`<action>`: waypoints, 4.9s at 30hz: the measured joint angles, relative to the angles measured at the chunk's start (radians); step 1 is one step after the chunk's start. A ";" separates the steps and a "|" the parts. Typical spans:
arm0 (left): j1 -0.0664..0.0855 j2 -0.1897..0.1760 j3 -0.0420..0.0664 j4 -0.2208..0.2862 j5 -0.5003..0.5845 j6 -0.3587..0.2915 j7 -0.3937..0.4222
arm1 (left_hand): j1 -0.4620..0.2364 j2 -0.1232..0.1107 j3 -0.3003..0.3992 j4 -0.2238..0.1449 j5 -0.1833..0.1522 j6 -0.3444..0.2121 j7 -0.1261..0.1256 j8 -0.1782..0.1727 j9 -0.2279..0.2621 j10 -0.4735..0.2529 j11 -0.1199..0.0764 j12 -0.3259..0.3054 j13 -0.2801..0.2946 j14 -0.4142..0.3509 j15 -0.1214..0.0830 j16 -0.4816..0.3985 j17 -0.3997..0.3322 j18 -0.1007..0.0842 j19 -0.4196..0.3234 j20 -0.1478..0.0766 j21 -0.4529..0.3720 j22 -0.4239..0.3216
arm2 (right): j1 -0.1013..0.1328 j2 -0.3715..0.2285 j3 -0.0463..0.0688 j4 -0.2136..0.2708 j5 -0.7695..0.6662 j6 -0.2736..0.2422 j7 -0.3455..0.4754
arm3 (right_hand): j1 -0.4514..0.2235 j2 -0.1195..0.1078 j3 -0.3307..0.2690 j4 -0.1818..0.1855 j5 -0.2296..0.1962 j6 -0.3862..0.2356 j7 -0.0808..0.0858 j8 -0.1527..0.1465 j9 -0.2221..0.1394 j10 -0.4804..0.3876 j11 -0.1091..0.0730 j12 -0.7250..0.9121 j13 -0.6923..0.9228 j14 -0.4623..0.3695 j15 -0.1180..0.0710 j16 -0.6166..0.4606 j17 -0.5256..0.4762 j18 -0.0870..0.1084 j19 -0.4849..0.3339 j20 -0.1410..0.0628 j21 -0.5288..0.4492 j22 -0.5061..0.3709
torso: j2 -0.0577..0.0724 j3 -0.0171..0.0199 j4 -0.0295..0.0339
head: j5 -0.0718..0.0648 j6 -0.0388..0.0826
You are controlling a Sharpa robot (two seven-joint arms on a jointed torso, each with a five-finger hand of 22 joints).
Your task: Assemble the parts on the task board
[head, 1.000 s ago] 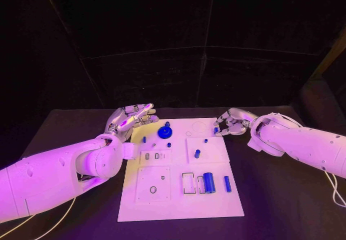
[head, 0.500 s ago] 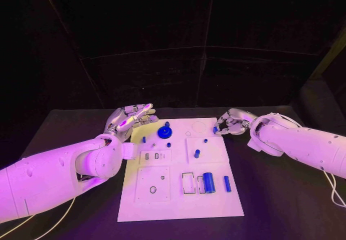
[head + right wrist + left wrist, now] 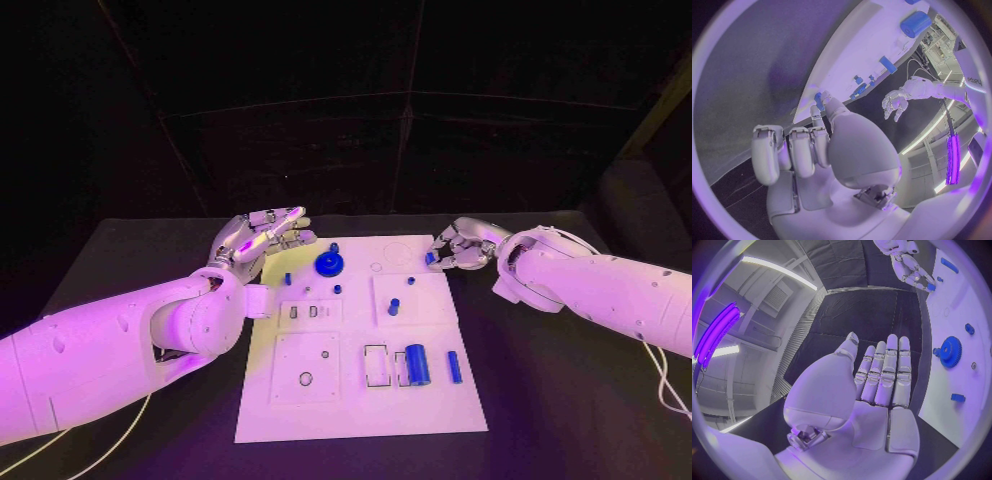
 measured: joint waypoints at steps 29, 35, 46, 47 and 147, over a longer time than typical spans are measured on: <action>0.000 0.001 0.000 -0.003 0.000 0.007 -0.003 | 0.000 0.000 0.000 0.000 0.000 0.000 0.000 0.000 0.000 0.000 0.000 0.000 0.000 0.000 0.000 0.000 0.000 0.000 0.000 0.000 0.000 0.000 | -0.001 0.013 0.000 -0.013 -0.001 -0.016 -0.004 | -0.005 -0.006 0.000 -0.006 -0.028 -0.029 0.010 -0.022 -0.009 0.000 0.000 -0.004 0.000 0.004 -0.004 0.000 0.000 0.000 0.000 0.000 0.000 0.000 | 0.000 0.0007 -0.0001 | 0.000 0.001; 0.000 0.001 0.000 -0.004 0.000 0.009 -0.005 | 0.000 0.000 0.000 0.000 0.000 0.000 0.000 0.000 0.000 0.000 0.000 0.000 0.000 0.000 0.000 0.000 0.000 0.000 0.000 0.000 0.000 0.000 | -0.001 0.016 0.000 -0.015 -0.001 -0.018 -0.004 | -0.005 -0.006 0.002 -0.008 -0.028 -0.029 0.010 -0.022 -0.009 0.000 0.000 -0.004 0.000 0.004 -0.004 0.000 0.000 0.000 0.000 0.000 0.000 0.000 | 0.000 0.0006 0.0002 | 0.001 0.001; 0.000 0.001 0.000 -0.004 0.000 0.011 -0.007 | 0.000 0.000 0.000 0.000 0.000 0.000 0.000 0.000 0.000 0.000 0.000 0.000 0.000 0.000 0.000 0.000 0.000 0.000 0.000 0.000 0.000 -0.001 | -0.001 0.022 0.000 -0.017 -0.001 -0.022 -0.001 | -0.005 -0.006 -0.003 -0.014 -0.034 -0.032 0.013 -0.022 -0.009 0.000 0.000 -0.004 0.000 0.004 -0.004 0.000 0.000 0.000 0.000 0.000 0.000 0.000 | 0.000 0.0005 0.0003 | 0.002 0.001; 0.000 0.001 0.000 -0.004 0.000 0.011 -0.008 | 0.000 0.000 0.000 0.000 0.000 0.000 0.000 0.000 0.000 0.000 0.000 0.000 0.000 0.000 0.000 0.000 0.000 0.000 0.000 0.000 0.000 -0.001 | -0.001 0.023 0.000 -0.017 -0.001 -0.023 -0.001 | -0.005 -0.006 -0.003 -0.014 -0.034 -0.033 0.014 -0.022 -0.009 0.000 0.000 -0.004 0.000 0.004 -0.004 0.000 0.000 0.000 0.000 0.000 0.000 0.000 | 0.000 0.0005 0.0003 | 0.002 0.001; 0.012 0.014 0.000 -0.061 0.000 0.019 -0.015 | -0.001 0.009 -0.005 -0.006 0.000 0.020 -0.012 0.000 0.000 0.031 -0.012 -0.004 0.001 0.036 -0.011 -0.004 0.013 0.000 0.024 -0.009 -0.004 -0.003 | -0.053 0.277 -0.038 0.288 -0.265 -0.100 -0.389 | -0.010 0.059 0.101 -0.039 0.003 0.068 -0.017 0.006 0.000 -0.002 -0.030 0.003 0.000 0.002 -0.030 0.000 0.000 0.000 0.002 -0.027 0.000 0.001 | -0.024 -0.0157 0.0064 | 0.080 -0.073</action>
